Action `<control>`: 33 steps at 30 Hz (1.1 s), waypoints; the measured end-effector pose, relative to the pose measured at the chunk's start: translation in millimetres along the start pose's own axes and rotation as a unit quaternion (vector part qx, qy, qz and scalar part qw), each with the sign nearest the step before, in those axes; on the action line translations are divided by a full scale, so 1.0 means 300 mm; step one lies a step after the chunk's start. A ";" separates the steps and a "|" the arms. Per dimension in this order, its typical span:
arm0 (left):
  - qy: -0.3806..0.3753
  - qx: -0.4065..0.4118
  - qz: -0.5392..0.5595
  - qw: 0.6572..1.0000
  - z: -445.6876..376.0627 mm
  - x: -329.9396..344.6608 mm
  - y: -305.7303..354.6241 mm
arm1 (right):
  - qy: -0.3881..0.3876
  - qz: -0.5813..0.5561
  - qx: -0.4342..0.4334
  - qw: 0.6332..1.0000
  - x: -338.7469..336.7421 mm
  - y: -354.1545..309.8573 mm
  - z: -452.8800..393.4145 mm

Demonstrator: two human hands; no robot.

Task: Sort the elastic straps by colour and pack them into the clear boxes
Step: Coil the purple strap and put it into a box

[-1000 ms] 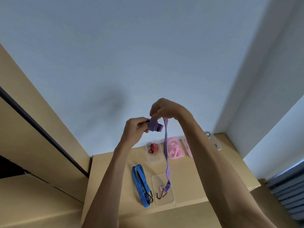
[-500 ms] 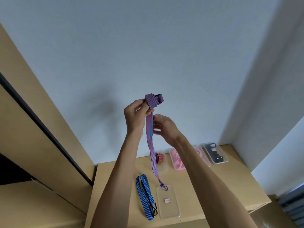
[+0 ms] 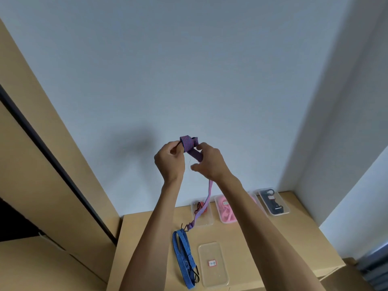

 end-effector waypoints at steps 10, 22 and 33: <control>-0.206 0.096 -0.252 0.941 0.006 -0.005 0.017 | -0.022 0.102 -0.071 0.992 -0.098 -0.026 0.011; -0.399 -0.004 0.176 0.900 0.041 0.006 0.029 | -0.128 -0.396 -0.131 0.900 -0.159 0.074 0.044; -0.154 -0.101 0.282 0.941 0.049 0.050 -0.005 | -0.030 -0.340 -0.064 0.938 -0.005 0.084 0.061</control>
Point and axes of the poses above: each hand's wrist, its own z-axis away from the middle knuckle, its own x-axis out of the palm, y = z × x, the point moved 2 cm from there along -z, towards the middle knuckle, and after that the axes turned 13 degrees about -y, right-handed, at the moved point
